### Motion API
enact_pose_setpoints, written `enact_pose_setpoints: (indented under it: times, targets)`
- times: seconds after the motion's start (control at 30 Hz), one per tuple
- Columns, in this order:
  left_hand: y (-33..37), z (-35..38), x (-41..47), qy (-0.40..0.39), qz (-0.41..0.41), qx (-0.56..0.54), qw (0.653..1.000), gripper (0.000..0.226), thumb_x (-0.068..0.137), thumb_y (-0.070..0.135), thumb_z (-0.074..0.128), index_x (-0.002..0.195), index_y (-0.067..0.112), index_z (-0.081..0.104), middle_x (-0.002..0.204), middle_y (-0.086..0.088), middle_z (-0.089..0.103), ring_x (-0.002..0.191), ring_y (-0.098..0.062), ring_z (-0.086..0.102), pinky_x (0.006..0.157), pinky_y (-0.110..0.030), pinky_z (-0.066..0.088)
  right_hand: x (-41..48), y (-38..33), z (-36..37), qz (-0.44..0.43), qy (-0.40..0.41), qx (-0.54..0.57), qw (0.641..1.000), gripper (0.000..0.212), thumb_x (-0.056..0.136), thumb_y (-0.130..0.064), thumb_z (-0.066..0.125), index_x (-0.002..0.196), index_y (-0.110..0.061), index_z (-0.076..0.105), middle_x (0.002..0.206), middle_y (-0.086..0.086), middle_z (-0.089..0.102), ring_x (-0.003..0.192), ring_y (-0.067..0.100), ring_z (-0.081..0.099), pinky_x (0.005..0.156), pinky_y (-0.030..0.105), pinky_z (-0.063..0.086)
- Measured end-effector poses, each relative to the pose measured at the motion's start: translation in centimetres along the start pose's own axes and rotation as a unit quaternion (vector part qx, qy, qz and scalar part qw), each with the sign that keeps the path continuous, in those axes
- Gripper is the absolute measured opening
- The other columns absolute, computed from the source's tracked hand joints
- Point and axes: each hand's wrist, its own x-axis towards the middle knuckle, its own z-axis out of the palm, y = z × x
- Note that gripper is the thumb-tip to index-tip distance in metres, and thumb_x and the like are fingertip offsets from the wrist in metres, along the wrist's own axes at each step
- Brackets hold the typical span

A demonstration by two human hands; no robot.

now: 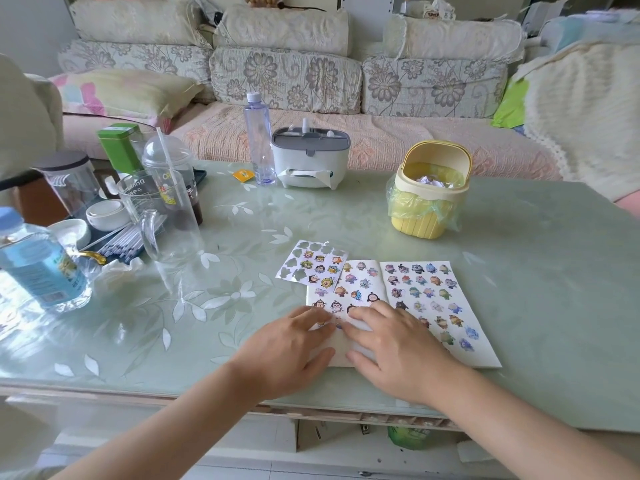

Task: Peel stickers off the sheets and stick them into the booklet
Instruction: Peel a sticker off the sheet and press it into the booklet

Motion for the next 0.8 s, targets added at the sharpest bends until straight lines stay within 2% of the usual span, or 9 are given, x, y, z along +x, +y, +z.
enact_pose_setpoints:
  times: [0.1,0.23,0.3,0.37,0.43,0.5,0.57,0.67,0.8]
  targets:
    - [-0.3,0.3,-0.1,0.002,-0.011,-0.016,1.000,0.039,0.096,0.042,0.049,0.127,0.025,0.066,0.127,0.007,0.060,0.117,-0.010,0.056,0.073,-0.028,0.058,0.1,0.4,-0.4,0.007,-0.014,0.038,0.999,0.049,0.092,-0.053,0.039,0.119,-0.027,0.071,0.127,-0.004,0.063,0.115,0.020,0.054,0.086,0.042,0.054]
    - [-0.8,-0.1,1.0,0.002,-0.038,-0.078,0.996,0.031,0.098,0.041,0.049,0.118,0.032,0.070,0.116,0.011,0.061,0.107,-0.006,0.055,0.085,-0.028,0.052,1.3,1.2,-0.9,0.049,-0.041,0.132,0.989,0.061,0.087,-0.064,0.027,0.121,-0.035,0.069,0.124,-0.018,0.058,0.119,0.007,0.044,0.098,0.035,0.045]
    - [-1.1,-0.5,1.8,0.006,-0.051,-0.118,0.992,0.027,0.097,0.040,0.051,0.111,0.032,0.073,0.109,0.013,0.061,0.101,-0.003,0.055,0.086,-0.026,0.049,2.4,1.7,-1.1,0.064,-0.017,0.186,0.980,0.055,0.088,-0.062,0.035,0.119,-0.033,0.070,0.117,-0.021,0.061,0.113,0.004,0.049,0.098,0.033,0.045]
    - [-1.6,-0.7,2.6,0.021,-0.070,-0.139,0.988,0.021,0.094,0.034,0.058,0.108,0.029,0.073,0.106,0.014,0.059,0.098,-0.002,0.056,0.085,-0.025,0.049,3.8,2.3,-1.2,0.082,0.015,0.214,0.973,0.039,0.092,-0.052,0.051,0.118,-0.031,0.072,0.113,-0.020,0.063,0.102,0.002,0.055,0.095,0.031,0.047]
    - [-2.4,-1.0,3.5,0.036,-0.096,-0.123,0.987,0.022,0.092,0.028,0.062,0.112,0.026,0.071,0.109,0.014,0.058,0.099,-0.004,0.056,0.084,-0.027,0.049,5.2,2.8,-1.4,0.103,0.038,0.215,0.970,0.027,0.094,-0.044,0.061,0.115,-0.034,0.072,0.108,-0.021,0.063,0.084,0.001,0.057,0.087,0.031,0.049]
    - [-3.5,-1.2,4.4,0.040,-0.119,-0.096,0.987,0.026,0.092,0.022,0.063,0.118,0.025,0.068,0.114,0.011,0.058,0.106,-0.008,0.054,0.087,-0.028,0.048,6.6,3.0,-1.4,0.120,0.040,0.205,0.970,0.026,0.092,-0.044,0.064,0.115,-0.036,0.071,0.111,-0.021,0.062,0.078,0.000,0.055,0.083,0.029,0.047]
    - [-4.6,-1.5,5.1,0.030,-0.141,-0.061,0.988,0.033,0.093,0.020,0.062,0.125,0.024,0.065,0.121,0.009,0.057,0.115,-0.011,0.051,0.091,-0.031,0.048,7.7,3.1,-1.2,0.129,0.012,0.184,0.974,0.030,0.092,-0.044,0.065,0.121,-0.038,0.069,0.122,-0.022,0.060,0.087,-0.001,0.055,0.086,0.027,0.045]
    - [-6.0,-1.5,5.8,0.011,-0.156,-0.022,0.987,0.041,0.093,0.021,0.061,0.134,0.026,0.058,0.132,0.010,0.053,0.124,-0.013,0.045,0.095,-0.035,0.048,9.2,3.2,-0.8,0.123,-0.025,0.155,0.980,0.042,0.089,-0.046,0.067,0.130,-0.039,0.062,0.132,-0.022,0.056,0.114,0.007,0.057,0.095,0.028,0.045]
    - [-7.4,-0.7,6.4,-0.024,-0.147,-0.017,0.989,0.046,0.096,0.025,0.059,0.141,0.027,0.052,0.142,0.009,0.049,0.132,-0.016,0.042,0.106,-0.036,0.041,10.5,3.2,-0.9,0.114,-0.063,0.130,0.983,0.060,0.085,-0.055,0.068,0.141,-0.038,0.053,0.147,-0.024,0.047,0.134,0.005,0.047,0.109,0.028,0.038]
